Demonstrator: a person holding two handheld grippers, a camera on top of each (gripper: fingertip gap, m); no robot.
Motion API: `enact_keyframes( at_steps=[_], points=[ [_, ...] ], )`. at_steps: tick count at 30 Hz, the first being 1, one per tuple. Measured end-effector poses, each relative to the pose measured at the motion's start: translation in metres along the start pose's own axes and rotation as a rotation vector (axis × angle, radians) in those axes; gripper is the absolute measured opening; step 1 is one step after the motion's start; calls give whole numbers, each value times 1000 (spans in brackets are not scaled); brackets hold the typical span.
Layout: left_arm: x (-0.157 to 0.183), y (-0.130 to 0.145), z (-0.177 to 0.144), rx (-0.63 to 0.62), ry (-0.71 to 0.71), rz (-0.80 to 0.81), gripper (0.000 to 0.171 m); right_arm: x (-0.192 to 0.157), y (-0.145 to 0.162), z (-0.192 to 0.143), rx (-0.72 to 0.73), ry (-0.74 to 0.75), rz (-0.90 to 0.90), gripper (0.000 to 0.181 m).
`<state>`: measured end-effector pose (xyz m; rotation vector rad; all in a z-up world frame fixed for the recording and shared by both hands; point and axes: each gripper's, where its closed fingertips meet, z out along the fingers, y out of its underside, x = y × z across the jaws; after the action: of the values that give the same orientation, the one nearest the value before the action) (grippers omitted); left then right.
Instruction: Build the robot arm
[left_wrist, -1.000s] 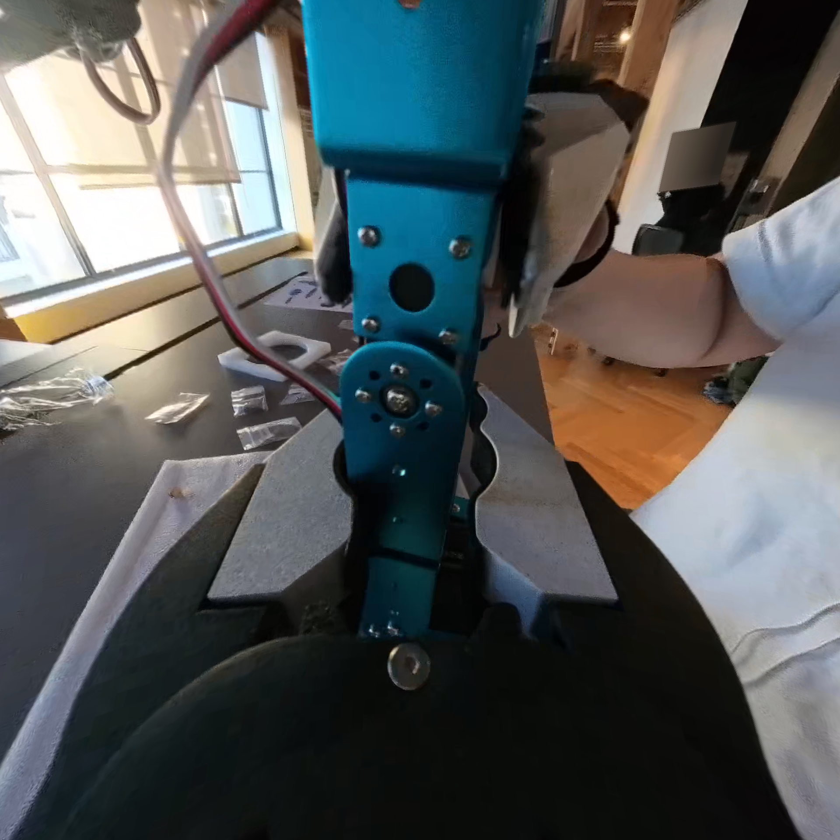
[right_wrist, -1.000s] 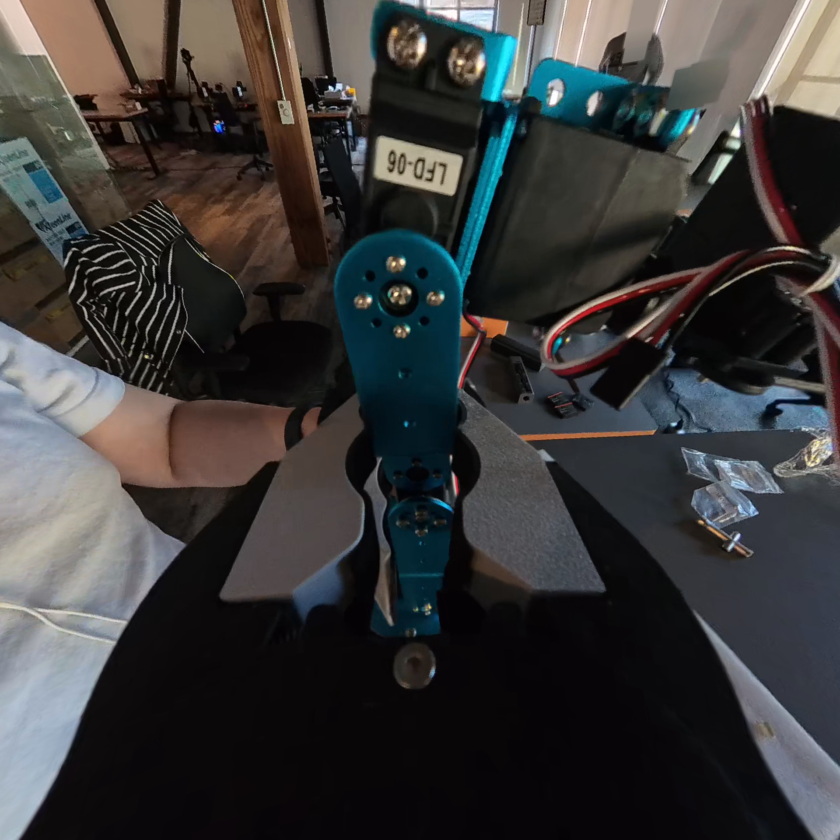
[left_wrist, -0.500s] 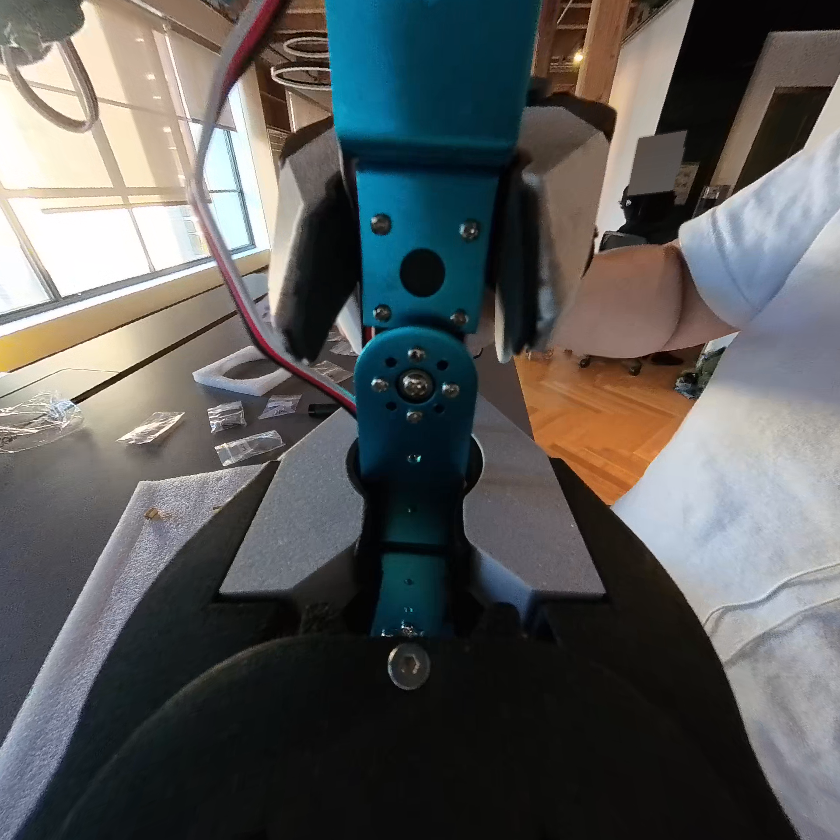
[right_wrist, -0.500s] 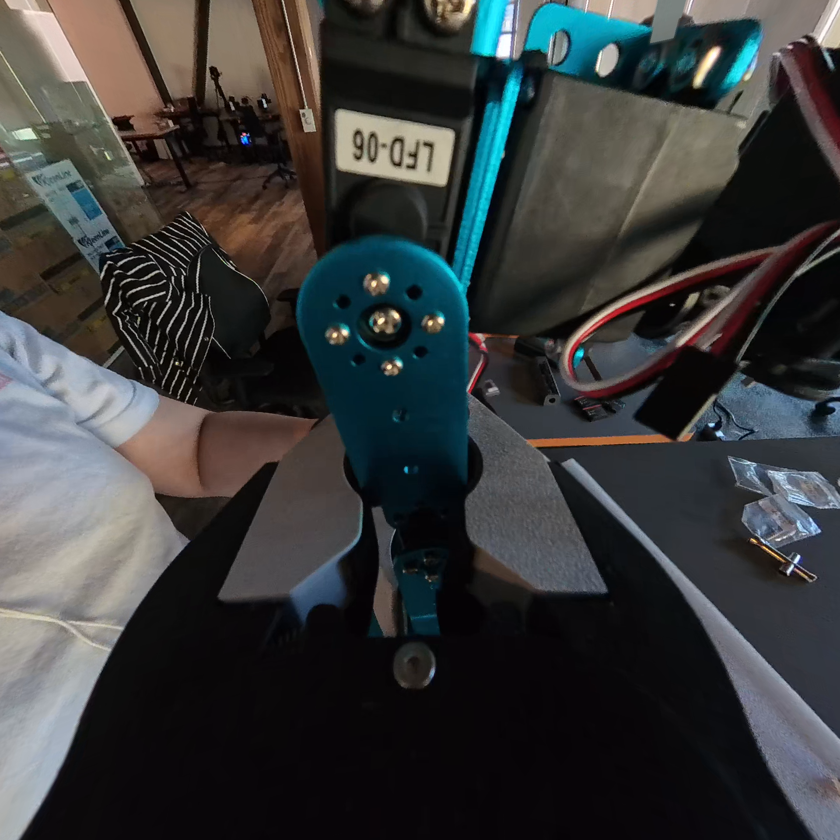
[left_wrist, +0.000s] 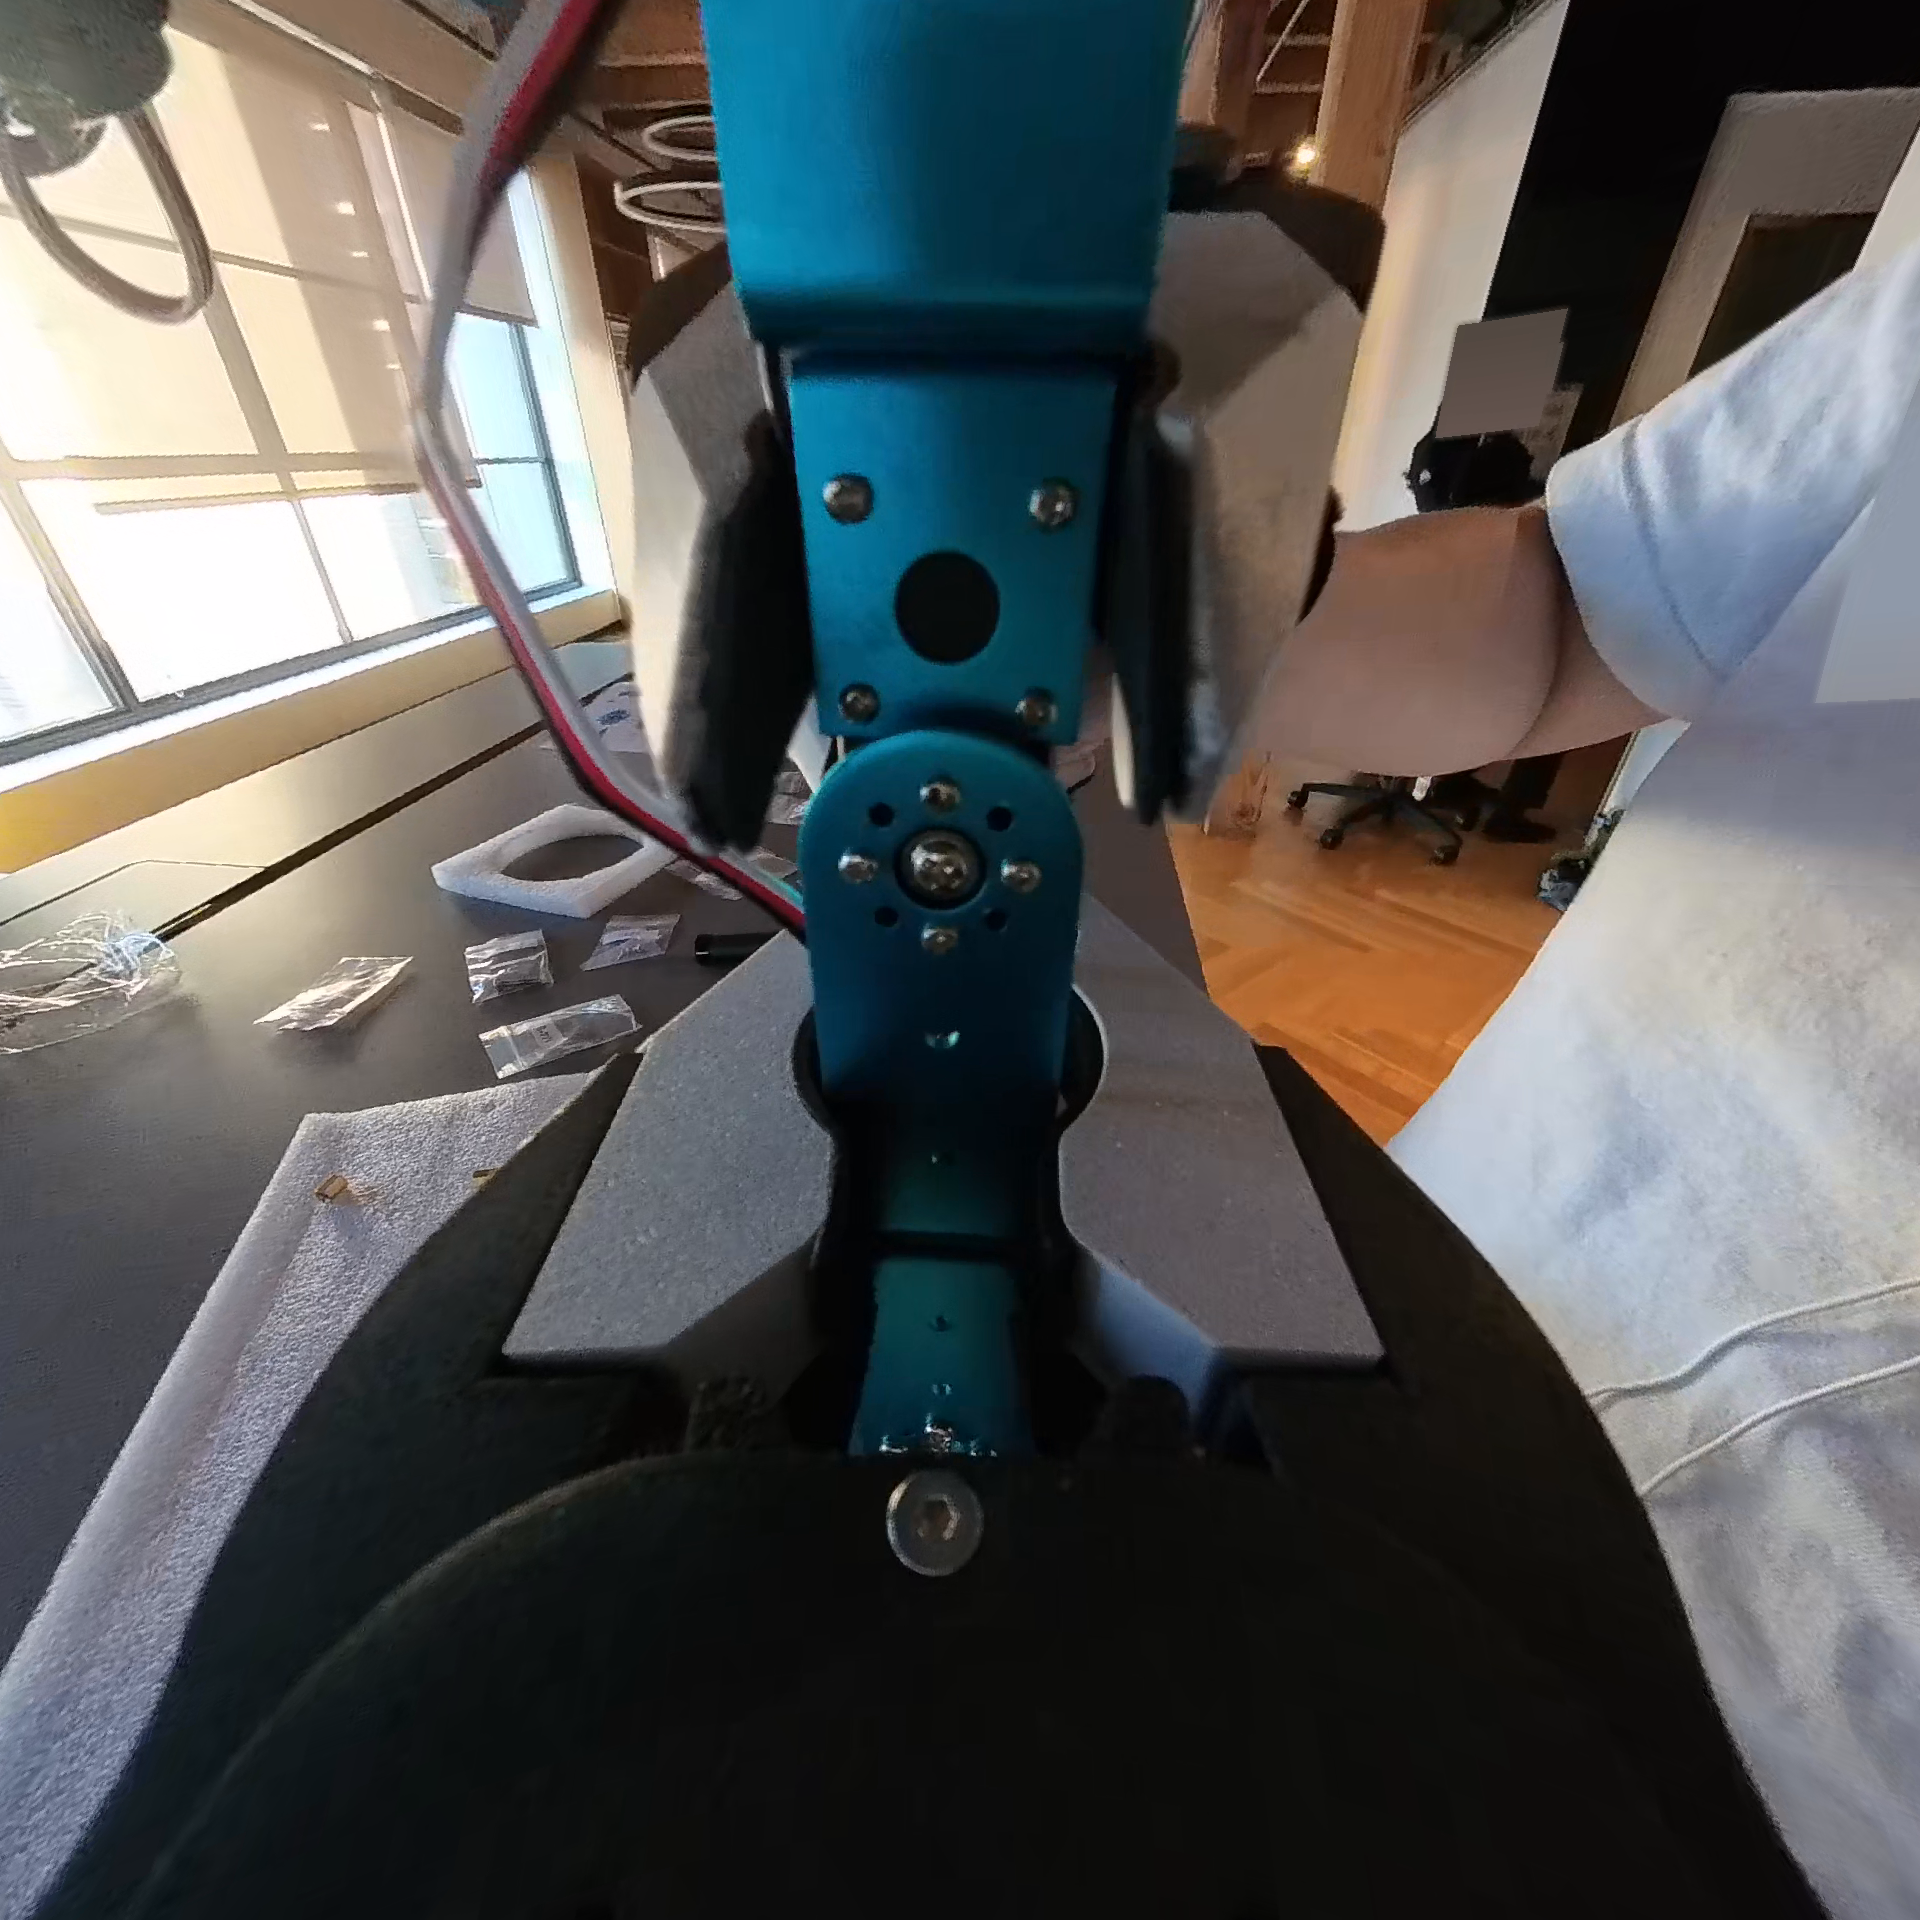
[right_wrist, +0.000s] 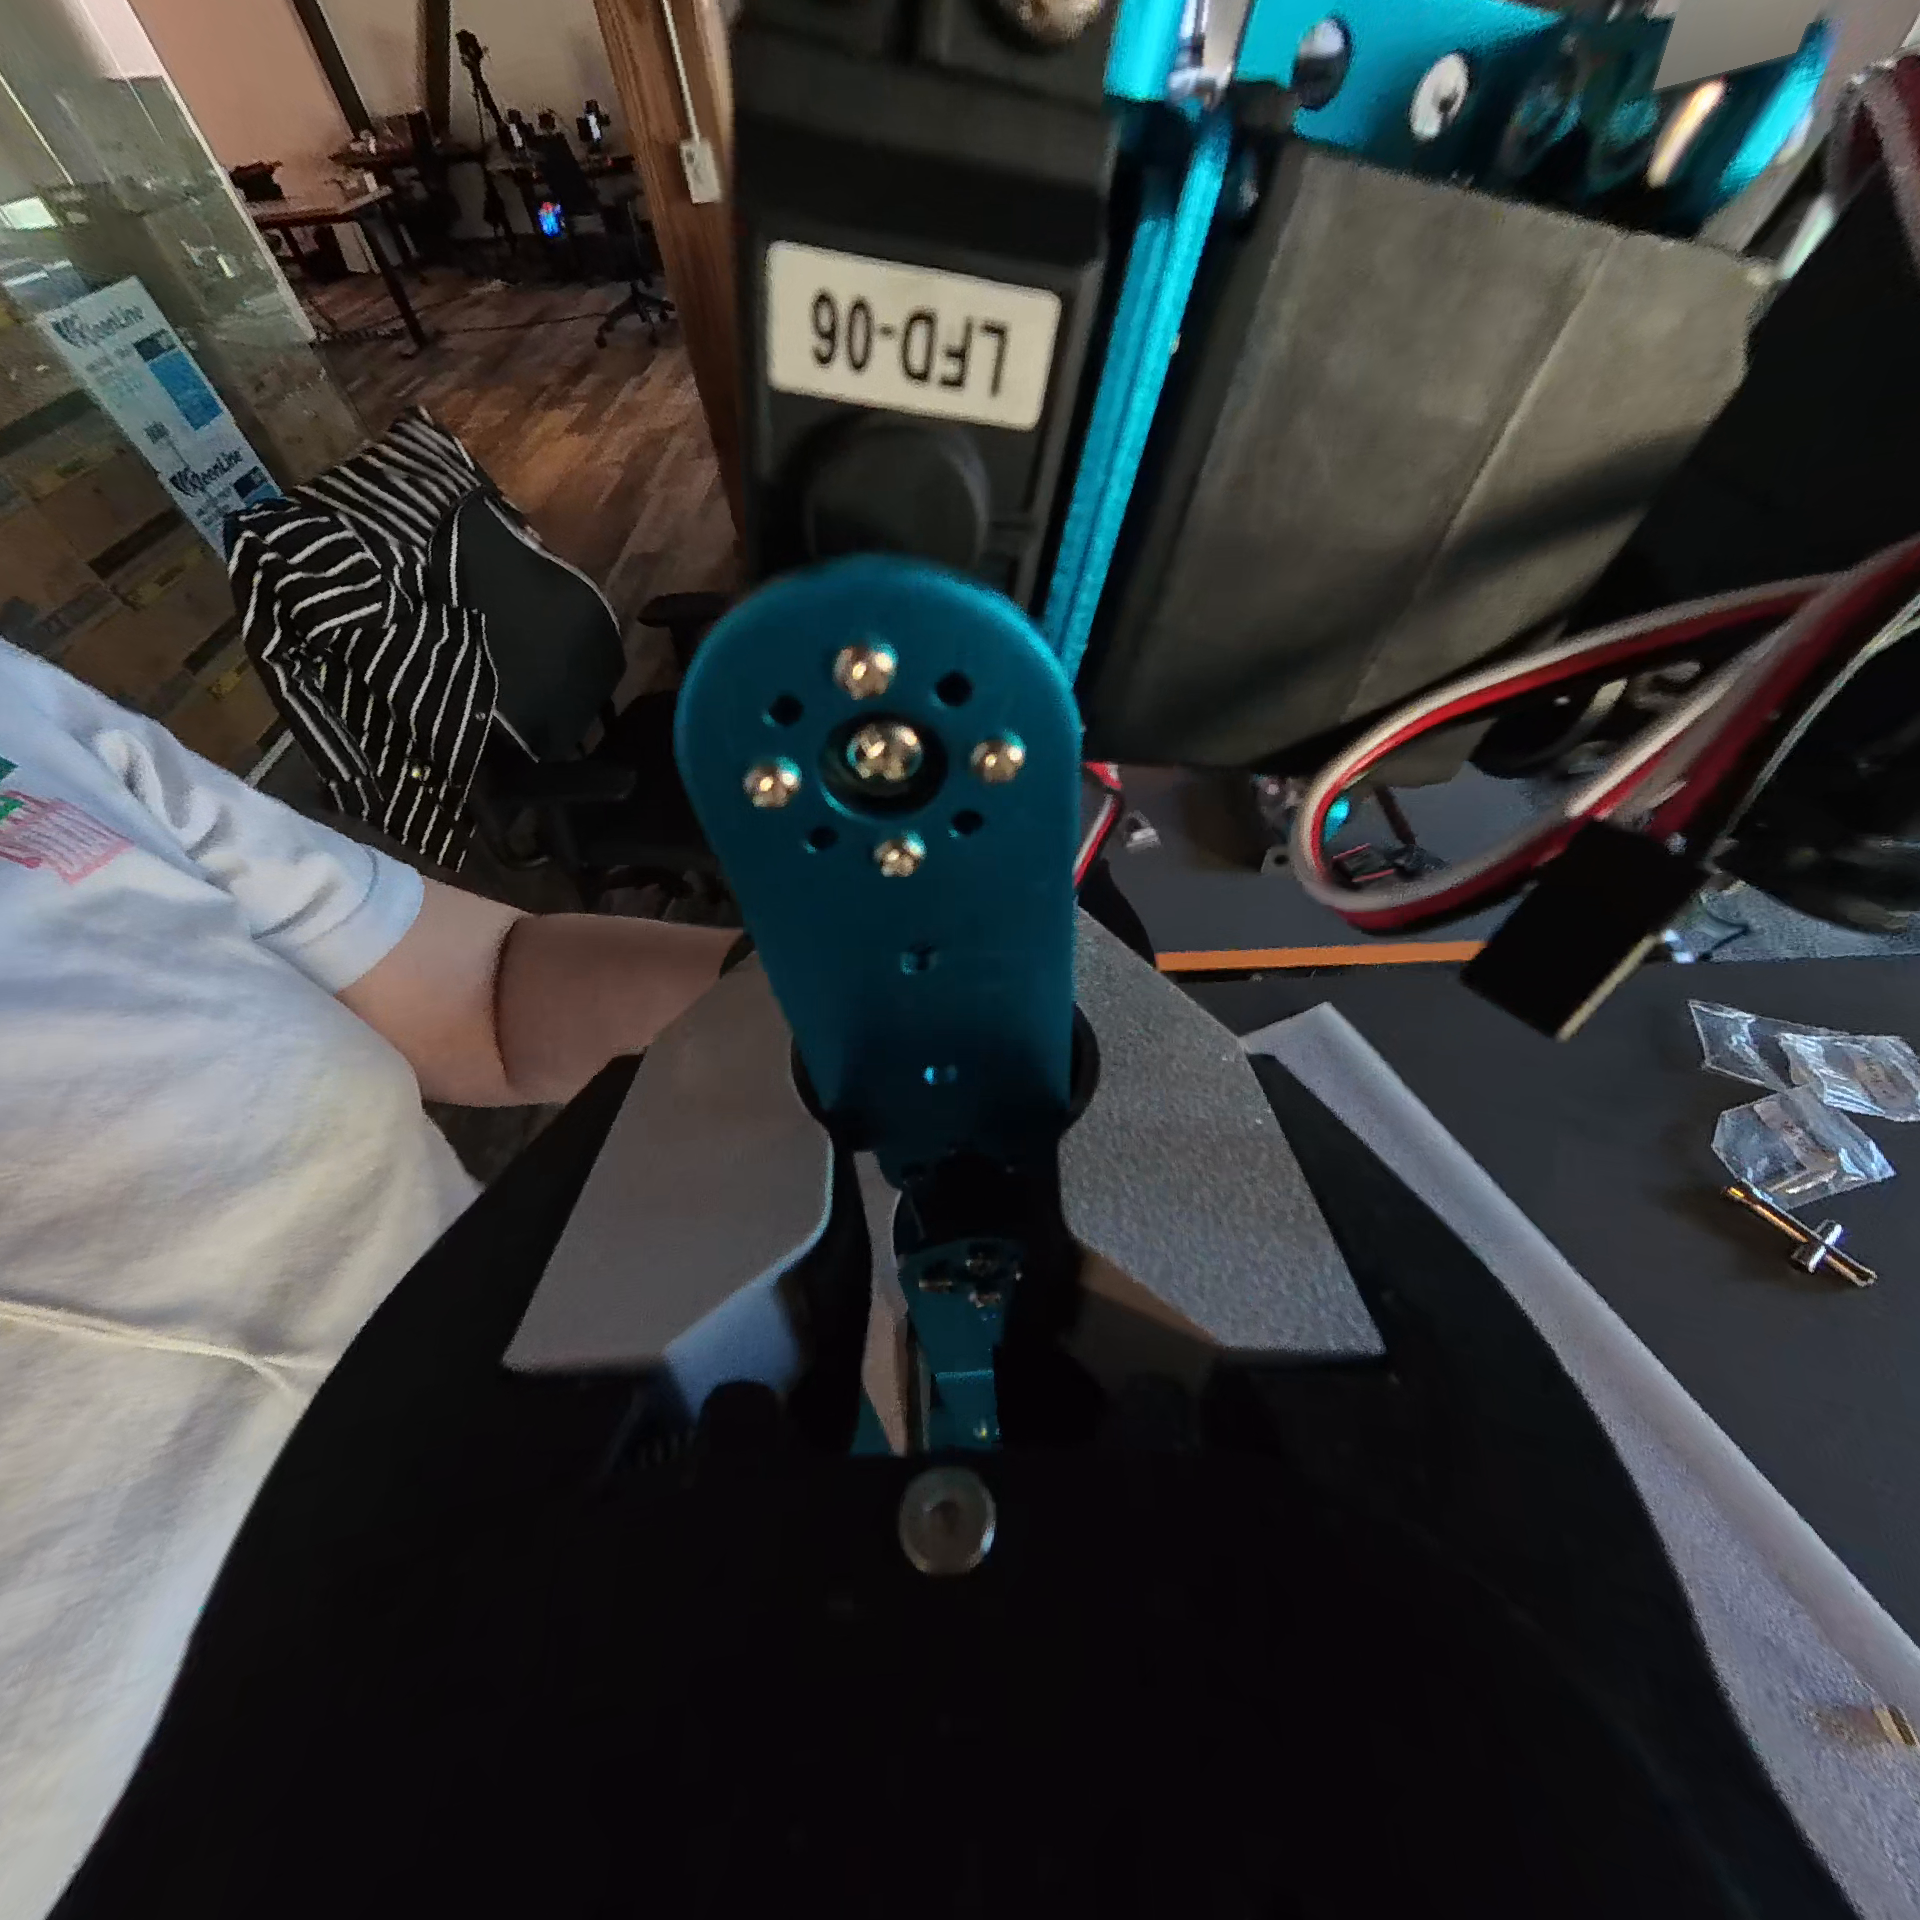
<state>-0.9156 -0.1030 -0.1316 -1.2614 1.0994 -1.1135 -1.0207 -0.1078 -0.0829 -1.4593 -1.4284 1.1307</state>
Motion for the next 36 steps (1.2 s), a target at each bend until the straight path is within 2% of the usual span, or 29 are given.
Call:
enact_keyframes(
  at_steps=[2,5,9,13,32,36],
  points=[
    [1,1,2,-13,-7,11,29,-5,1,-5,-7,-32,5,28],
    [1,2,4,-17,-20,19,29,-2,-23,-30,146,-22,58,28],
    [1,2,4,-16,-29,23,29,-1,-11,-30,20,-5,1,28],
    [1,2,4,-18,-28,22,28,0,-9,-30,-31,-2,-10,28],
    [-5,3,4,-16,-80,66,27,4,-10,-32,-4,-96,257,31],
    [-5,3,4,-18,-82,69,27,1,-9,-33,-29,-116,230,32]
  ],
)
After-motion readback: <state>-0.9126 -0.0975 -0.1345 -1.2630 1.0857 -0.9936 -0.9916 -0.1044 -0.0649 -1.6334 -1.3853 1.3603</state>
